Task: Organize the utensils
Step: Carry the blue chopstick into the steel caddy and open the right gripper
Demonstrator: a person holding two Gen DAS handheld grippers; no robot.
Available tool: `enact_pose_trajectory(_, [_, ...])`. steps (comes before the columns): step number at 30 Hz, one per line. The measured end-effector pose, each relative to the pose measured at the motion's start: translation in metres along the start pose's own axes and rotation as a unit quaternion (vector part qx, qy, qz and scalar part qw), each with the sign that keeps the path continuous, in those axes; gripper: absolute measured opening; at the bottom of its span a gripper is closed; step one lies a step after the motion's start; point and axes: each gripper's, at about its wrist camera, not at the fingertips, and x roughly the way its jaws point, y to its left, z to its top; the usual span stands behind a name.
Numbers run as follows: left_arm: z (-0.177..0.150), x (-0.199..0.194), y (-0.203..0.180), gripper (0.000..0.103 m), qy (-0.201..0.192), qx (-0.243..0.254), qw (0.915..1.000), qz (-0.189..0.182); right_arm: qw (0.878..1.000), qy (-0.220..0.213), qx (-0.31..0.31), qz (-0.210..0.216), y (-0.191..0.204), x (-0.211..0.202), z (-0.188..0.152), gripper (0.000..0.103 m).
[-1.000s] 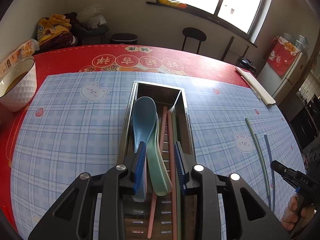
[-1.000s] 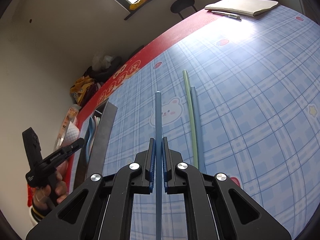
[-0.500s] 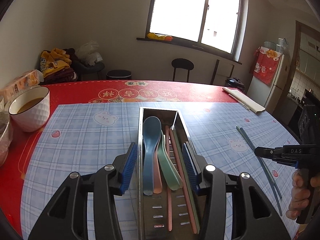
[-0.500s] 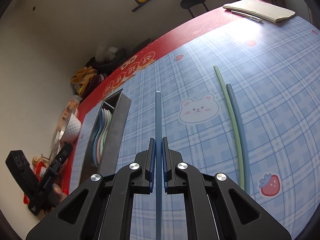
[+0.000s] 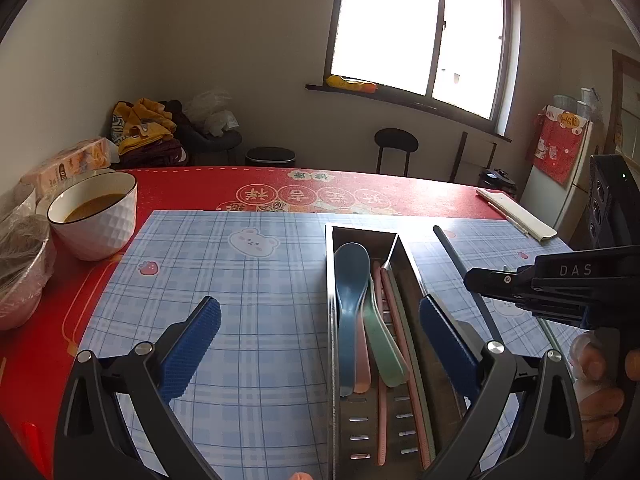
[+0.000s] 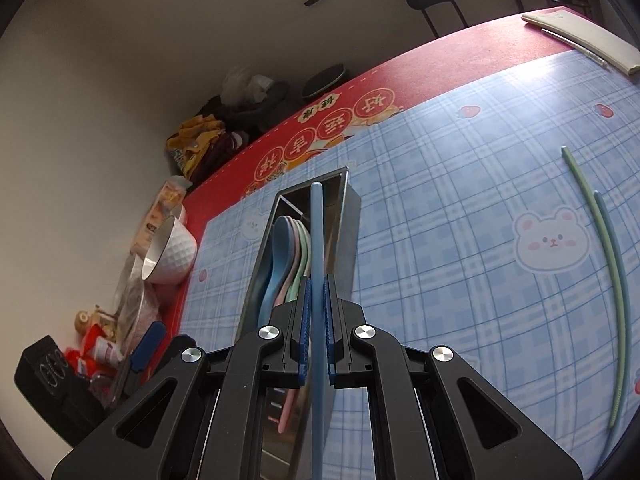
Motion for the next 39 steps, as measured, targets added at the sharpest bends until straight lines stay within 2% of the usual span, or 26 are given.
enact_pose_trajectory(4, [-0.001, 0.003, 0.005, 0.097, 0.003, -0.014, 0.9999, 0.008, 1.0, -0.003, -0.003, -0.006, 0.012, 0.014, -0.004, 0.006])
enact_pose_trajectory(11, [-0.002, 0.004, 0.01, 0.097, 0.005, -0.026, 0.9995, 0.016, 1.0, -0.004, 0.023, -0.017, 0.009, 0.032, -0.008, 0.006])
enact_pose_trajectory(31, [-0.002, 0.007, 0.01, 0.097, 0.009, -0.032, 0.9994, 0.006, 0.999, -0.028, -0.008, -0.043, 0.017, 0.032, -0.011, 0.007])
enact_pose_trajectory(39, [-0.003, 0.006, 0.011, 0.097, 0.009, -0.035, 0.9993, 0.004, 0.999, -0.014, -0.013, -0.045, 0.017, 0.038, -0.014, 0.007])
